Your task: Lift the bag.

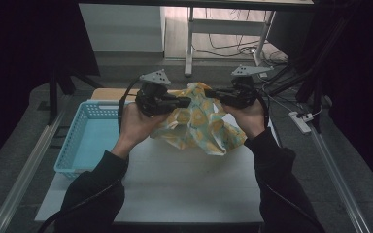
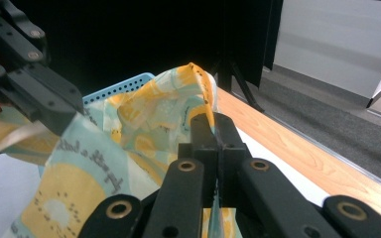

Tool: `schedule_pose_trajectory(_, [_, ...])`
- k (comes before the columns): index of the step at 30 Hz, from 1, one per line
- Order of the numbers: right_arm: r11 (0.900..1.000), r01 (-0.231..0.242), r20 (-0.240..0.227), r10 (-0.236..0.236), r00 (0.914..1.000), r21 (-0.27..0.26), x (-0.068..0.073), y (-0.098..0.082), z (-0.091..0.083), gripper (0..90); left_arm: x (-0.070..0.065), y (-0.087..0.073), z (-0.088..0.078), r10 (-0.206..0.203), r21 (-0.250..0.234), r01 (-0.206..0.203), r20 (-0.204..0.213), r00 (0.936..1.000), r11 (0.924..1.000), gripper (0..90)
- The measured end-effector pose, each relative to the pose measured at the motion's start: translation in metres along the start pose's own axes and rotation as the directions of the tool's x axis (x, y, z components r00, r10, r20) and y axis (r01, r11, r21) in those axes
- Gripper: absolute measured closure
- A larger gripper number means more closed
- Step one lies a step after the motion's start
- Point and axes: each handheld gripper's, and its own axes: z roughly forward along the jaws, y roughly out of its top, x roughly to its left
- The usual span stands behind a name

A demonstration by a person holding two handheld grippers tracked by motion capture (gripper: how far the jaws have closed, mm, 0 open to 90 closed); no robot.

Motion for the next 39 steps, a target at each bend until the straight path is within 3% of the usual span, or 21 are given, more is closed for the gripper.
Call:
schedule_pose_trajectory(10, [0.999, 0.021, 0.011, -0.021, 0.9997, -0.033, 0.003, 0.022, -0.011, 89.9, -0.003, 0.023, -0.023, 0.024, -0.041, -0.025, -0.024, 0.9994, 0.9989, 90.0])
schedule_pose_trajectory(22, [0.994, 0.076, 0.056, -0.072, 0.9958, -0.079, 0.01, 0.06, -0.025, 89.9, -0.001, 0.052, -0.038, 0.039, -0.076, -0.045, -0.072, 0.9966, 0.9961, 90.0])
schedule_pose_trajectory(26, [0.995, 0.083, 0.084, -0.078, 0.9934, -0.058, 0.008, 0.061, -0.02, 89.8, 0.004, 0.052, -0.03, 0.034, -0.04, -0.039, -0.113, 0.993, 0.9984, 90.0])
schedule_pose_trajectory(31, [0.997, 0.07, 0.108, -0.067, 0.9919, -0.02, -0.001, 0.048, -0.008, 89.7, 0.012, 0.045, -0.017, 0.017, -0.004, -0.018, -0.121, 0.9925, 0.9998, 90.0])
schedule_pose_trajectory(39, [0.998, 0.053, 0.109, -0.051, 0.9927, -0.014, -0.007, 0.044, -0.005, 88.8, 0.017, 0.041, -0.004, 0.021, 0.019, -0.019, -0.127, 0.9917, 0.9996, 89.9])
